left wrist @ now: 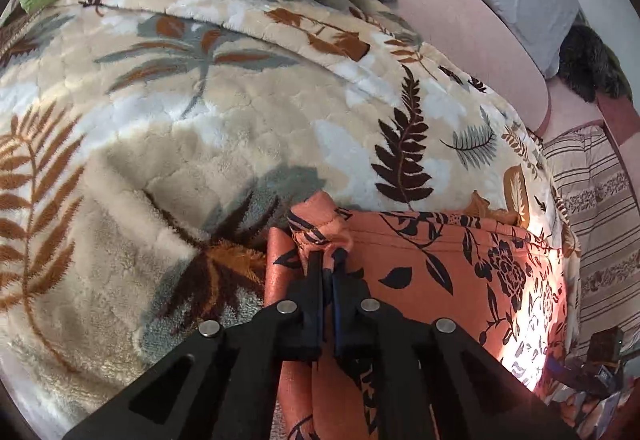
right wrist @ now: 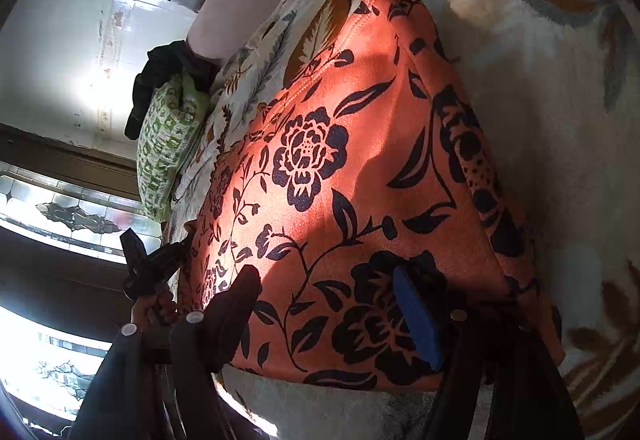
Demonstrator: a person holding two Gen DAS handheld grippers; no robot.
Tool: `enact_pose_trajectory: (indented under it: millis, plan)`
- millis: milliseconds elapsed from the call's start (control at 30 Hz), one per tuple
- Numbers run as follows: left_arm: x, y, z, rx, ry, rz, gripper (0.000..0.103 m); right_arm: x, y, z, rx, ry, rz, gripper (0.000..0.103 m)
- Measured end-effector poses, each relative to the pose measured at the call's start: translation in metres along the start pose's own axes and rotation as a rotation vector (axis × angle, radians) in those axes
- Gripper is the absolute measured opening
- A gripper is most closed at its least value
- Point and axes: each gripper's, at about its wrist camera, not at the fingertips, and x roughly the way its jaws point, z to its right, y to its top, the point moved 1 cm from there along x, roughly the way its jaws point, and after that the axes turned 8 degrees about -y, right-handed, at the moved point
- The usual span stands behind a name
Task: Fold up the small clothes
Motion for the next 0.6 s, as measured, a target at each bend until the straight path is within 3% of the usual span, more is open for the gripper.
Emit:
enact_pose_trajectory:
  millis: [67,133,167,200,300,433,500,600]
  plan:
    - [-0.016,-0.004,0.016,0.071,0.061,0.041,0.013,-0.001,0.000,0.000,0.009,0.001,-0.005,0.073]
    - [-0.039,-0.014,0.031,0.111,0.050,0.085,0.035,-0.003,0.001,-0.002,0.020,-0.006,-0.024,0.073]
    - [-0.054,-0.020,0.039,0.126,0.031,0.119,0.055,-0.005,0.003,-0.006,0.019,-0.011,-0.035,0.073]
    - [-0.067,-0.028,0.048,0.139,0.028,0.154,0.067,-0.010,0.006,-0.012,0.004,-0.003,-0.029,0.073]
    - [-0.095,-0.059,0.076,0.164,-0.015,0.215,0.069,-0.029,0.026,-0.030,-0.048,0.025,0.045,0.073]
    - [-0.095,-0.101,0.103,0.166,-0.067,0.197,0.069,-0.047,0.066,-0.023,-0.012,-0.071,0.166,0.073]
    - [-0.083,-0.118,0.113,0.176,-0.063,0.166,0.069,-0.043,0.078,-0.012,0.009,-0.179,0.168,0.073]
    - [-0.064,-0.139,0.121,0.201,-0.062,0.114,0.069,-0.038,0.064,-0.004,-0.001,-0.229,0.117,0.072]
